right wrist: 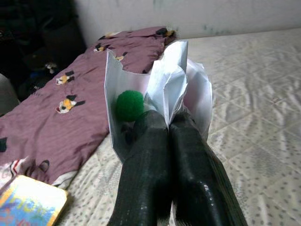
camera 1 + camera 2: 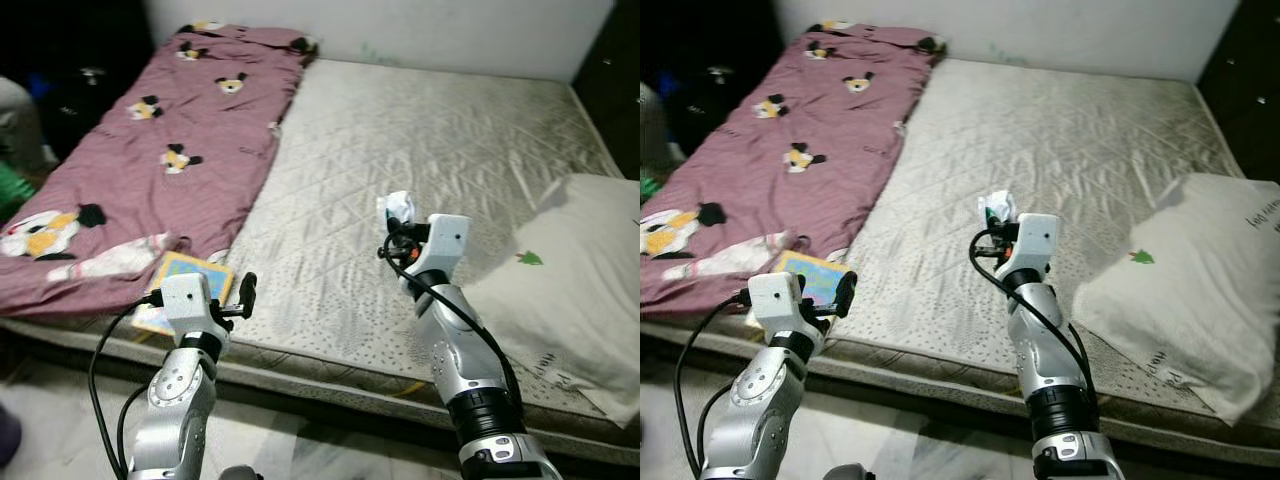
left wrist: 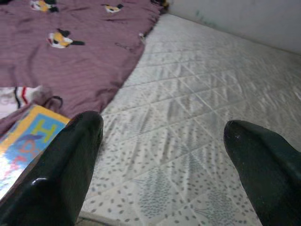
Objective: Clean up the room
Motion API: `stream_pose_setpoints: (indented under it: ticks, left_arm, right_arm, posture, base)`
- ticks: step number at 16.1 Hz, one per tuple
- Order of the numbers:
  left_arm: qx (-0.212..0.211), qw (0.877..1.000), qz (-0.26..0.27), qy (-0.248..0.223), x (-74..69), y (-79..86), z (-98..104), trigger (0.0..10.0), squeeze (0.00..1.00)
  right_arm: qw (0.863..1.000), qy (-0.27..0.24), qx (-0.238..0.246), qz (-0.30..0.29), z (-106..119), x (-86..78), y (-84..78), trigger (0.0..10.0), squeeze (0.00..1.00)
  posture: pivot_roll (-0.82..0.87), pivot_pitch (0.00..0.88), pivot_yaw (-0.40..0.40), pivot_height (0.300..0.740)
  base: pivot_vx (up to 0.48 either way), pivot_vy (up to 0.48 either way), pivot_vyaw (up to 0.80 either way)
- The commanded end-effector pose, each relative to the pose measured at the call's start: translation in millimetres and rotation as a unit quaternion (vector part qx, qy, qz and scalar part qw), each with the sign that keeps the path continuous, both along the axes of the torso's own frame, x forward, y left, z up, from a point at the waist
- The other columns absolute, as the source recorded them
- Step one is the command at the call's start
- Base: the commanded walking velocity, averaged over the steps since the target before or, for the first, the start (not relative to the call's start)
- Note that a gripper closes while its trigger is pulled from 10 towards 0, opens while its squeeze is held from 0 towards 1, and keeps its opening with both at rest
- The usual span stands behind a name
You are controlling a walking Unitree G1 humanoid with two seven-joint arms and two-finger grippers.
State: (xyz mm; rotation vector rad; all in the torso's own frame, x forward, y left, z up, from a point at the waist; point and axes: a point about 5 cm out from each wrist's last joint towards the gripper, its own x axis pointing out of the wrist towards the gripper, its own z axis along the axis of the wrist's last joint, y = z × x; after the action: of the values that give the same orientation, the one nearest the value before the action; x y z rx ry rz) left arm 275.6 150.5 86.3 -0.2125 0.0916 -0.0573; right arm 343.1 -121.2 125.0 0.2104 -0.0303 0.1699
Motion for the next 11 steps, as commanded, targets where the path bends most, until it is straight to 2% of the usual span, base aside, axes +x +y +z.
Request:
stream_pose_setpoints:
  ticks: [1, 7, 11]
  left_arm:
    - [0.001, 1.0, -0.002, 0.003, -0.8, 1.0, -2.7, 10.0, 0.0]
    - [0.0, 1.0, -0.001, 0.004, -1.5, 0.8, -2.7, 10.0, 0.0]
    - [0.001, 1.0, -0.002, 0.005, -1.7, 0.8, -2.8, 10.0, 0.0]
  right_arm:
    - [1.0, 0.004, -0.002, 0.002, -1.5, -0.6, -0.3, 10.0, 0.0]
    - [1.0, 0.009, -0.007, 0.002, -4.1, -1.3, -0.9, 10.0, 0.0]
    - [1.0, 0.01, -0.011, 0.003, -5.1, -1.7, -1.0, 10.0, 0.0]
  posture:
    - [0.06, 0.1, 0.003, 0.74]
    - [0.07, 0.103, 0.001, 0.74]
    - [0.07, 0.107, 0.0, 0.74]
  base:
    - [0.0, 0.379, 0.0]
    - [0.0, 0.346, -0.66]
    - [0.0, 0.345, -0.11]
